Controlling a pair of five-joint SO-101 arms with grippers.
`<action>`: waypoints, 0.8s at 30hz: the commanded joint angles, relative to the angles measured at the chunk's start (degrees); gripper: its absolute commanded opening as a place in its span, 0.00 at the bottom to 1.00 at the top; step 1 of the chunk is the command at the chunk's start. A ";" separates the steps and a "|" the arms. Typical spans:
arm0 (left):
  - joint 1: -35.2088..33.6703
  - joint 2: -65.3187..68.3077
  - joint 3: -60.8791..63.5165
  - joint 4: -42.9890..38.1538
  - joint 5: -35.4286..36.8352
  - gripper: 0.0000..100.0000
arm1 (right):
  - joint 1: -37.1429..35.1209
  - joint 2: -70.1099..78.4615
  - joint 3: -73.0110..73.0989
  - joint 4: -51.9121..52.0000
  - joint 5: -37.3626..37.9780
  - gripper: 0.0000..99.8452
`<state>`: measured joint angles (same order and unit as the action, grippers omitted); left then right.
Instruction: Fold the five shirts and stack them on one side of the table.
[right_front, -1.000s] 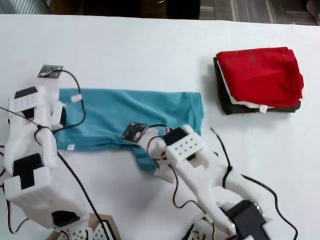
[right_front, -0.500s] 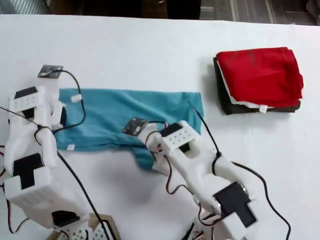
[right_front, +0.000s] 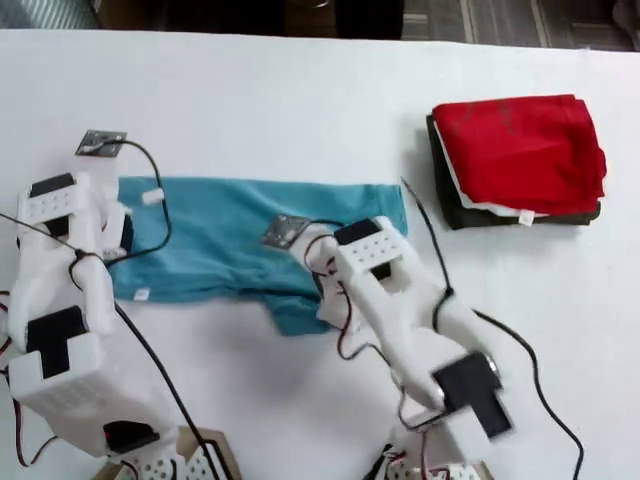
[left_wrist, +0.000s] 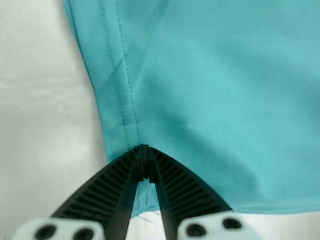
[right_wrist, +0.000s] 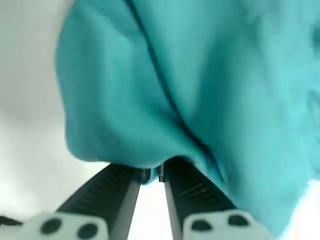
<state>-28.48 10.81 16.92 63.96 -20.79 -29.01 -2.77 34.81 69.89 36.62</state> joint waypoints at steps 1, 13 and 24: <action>0.09 -3.08 -1.27 -0.62 -0.35 0.03 | 0.75 -11.21 -1.05 4.79 2.81 0.02; 0.18 -2.99 -1.27 -0.62 -0.35 0.03 | 9.45 -8.48 -14.42 1.71 8.35 0.02; 0.18 -2.99 -1.10 -0.62 -0.35 0.03 | 10.59 31.43 -56.26 4.70 8.00 0.02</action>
<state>-28.57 10.81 16.92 63.96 -20.79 -19.25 20.18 -8.26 72.35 44.62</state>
